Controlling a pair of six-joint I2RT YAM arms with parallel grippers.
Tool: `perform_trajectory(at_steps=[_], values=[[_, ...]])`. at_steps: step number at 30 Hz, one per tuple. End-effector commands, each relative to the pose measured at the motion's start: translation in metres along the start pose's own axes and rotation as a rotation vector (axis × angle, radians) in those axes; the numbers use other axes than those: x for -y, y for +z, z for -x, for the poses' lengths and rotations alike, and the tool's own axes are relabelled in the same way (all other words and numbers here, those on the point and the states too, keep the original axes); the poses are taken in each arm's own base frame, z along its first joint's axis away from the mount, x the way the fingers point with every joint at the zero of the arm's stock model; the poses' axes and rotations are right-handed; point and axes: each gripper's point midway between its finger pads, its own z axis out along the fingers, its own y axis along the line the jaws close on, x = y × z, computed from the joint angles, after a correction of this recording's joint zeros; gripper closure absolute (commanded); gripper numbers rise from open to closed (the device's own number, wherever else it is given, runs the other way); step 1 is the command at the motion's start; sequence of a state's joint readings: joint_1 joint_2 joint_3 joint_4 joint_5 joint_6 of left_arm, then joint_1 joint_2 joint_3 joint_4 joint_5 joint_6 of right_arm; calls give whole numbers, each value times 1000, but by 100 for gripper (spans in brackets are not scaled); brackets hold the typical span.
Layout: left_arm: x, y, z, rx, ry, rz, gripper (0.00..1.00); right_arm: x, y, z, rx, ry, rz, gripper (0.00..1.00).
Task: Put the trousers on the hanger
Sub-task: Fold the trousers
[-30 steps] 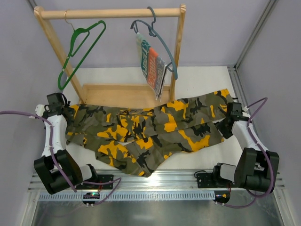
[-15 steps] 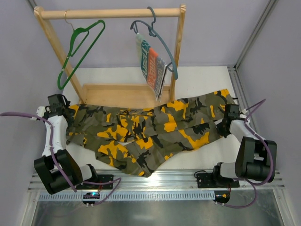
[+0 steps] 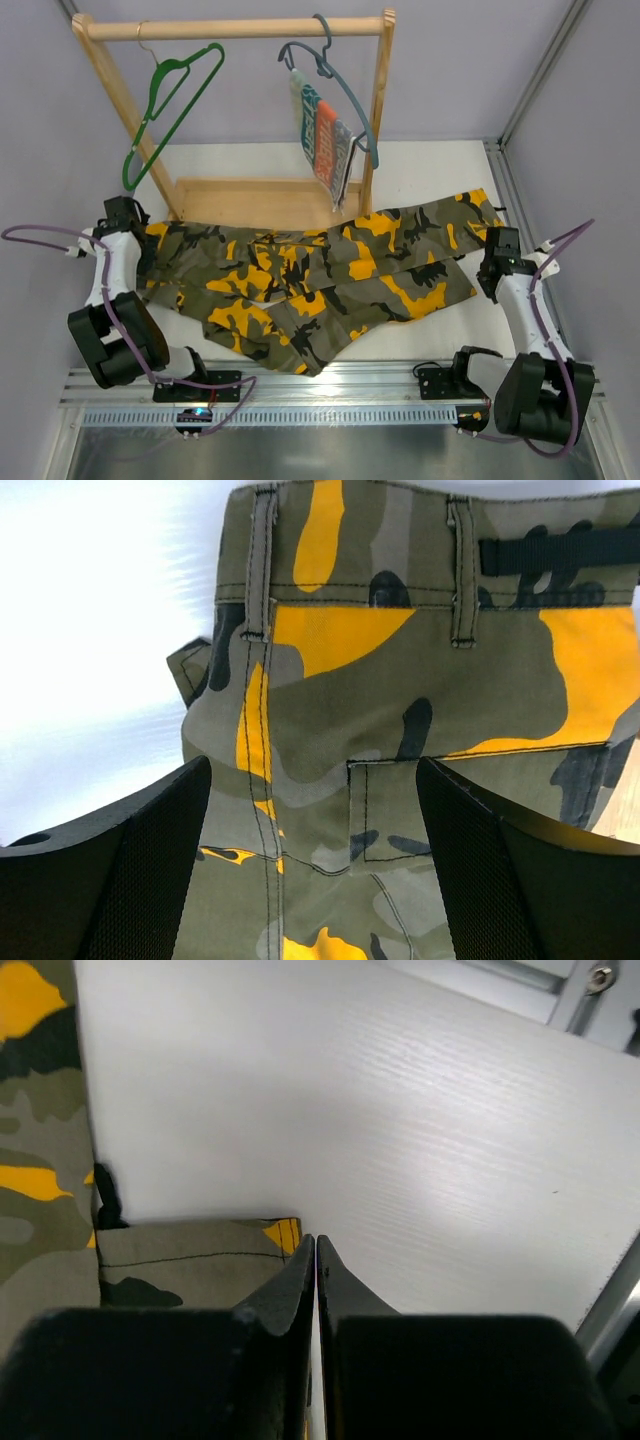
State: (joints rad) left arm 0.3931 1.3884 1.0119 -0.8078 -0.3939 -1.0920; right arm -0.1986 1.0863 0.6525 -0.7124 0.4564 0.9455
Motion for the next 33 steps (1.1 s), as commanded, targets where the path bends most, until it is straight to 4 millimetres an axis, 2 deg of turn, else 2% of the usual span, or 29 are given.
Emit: perform_trajectory(at_steps=[1, 2, 3, 4, 5, 6, 7, 8, 10, 12, 14, 18, 23, 24, 29, 33], values=[[-1, -12, 22, 70, -30, 21, 17, 30, -10, 21, 124, 86, -105, 96], [-2, -12, 22, 71, -26, 22, 17, 28, -12, 23, 133, 86, -87, 96], [-1, -12, 22, 71, -21, 17, 17, 7, -17, 13, 65, 41, 39, 96], [1, -13, 22, 69, -19, 6, 17, -35, -17, 15, 68, 1, 251, 96], [1, -12, 21, 66, -13, 4, 17, -52, -22, 6, 30, -102, 361, 93], [1, -11, 19, 60, -10, 4, 17, -60, -21, -14, -75, -117, 393, 88], [0, -10, 16, 48, -7, 10, 17, -59, -22, -21, -122, -124, 376, 76], [2, -11, 13, 26, -7, 0, 18, -62, -21, -29, -160, -134, 372, 70], [4, -13, 4, 0, -7, -14, 19, -60, -18, -47, -246, -138, 353, 62], [18, -21, -5, 34, 52, -61, 19, -59, -17, -55, -275, -128, 345, 56], [17, -25, -3, 79, 75, -47, 17, -52, -12, -60, -275, -120, 311, 50], [20, -22, -8, 59, 86, -52, 16, -48, 0, -69, -285, -98, 278, 49], [23, -20, -9, 50, 89, -53, 16, -32, 21, -81, -307, -99, 159, 49], [22, -20, -9, 52, 93, -50, 16, -26, 26, -79, -294, -99, 112, 49], [26, -20, -8, 45, 102, -52, 16, -16, 39, -81, -275, -94, 35, 50], [29, -23, -3, 58, 106, -52, 16, -6, 40, -78, -260, -103, -23, 59]])
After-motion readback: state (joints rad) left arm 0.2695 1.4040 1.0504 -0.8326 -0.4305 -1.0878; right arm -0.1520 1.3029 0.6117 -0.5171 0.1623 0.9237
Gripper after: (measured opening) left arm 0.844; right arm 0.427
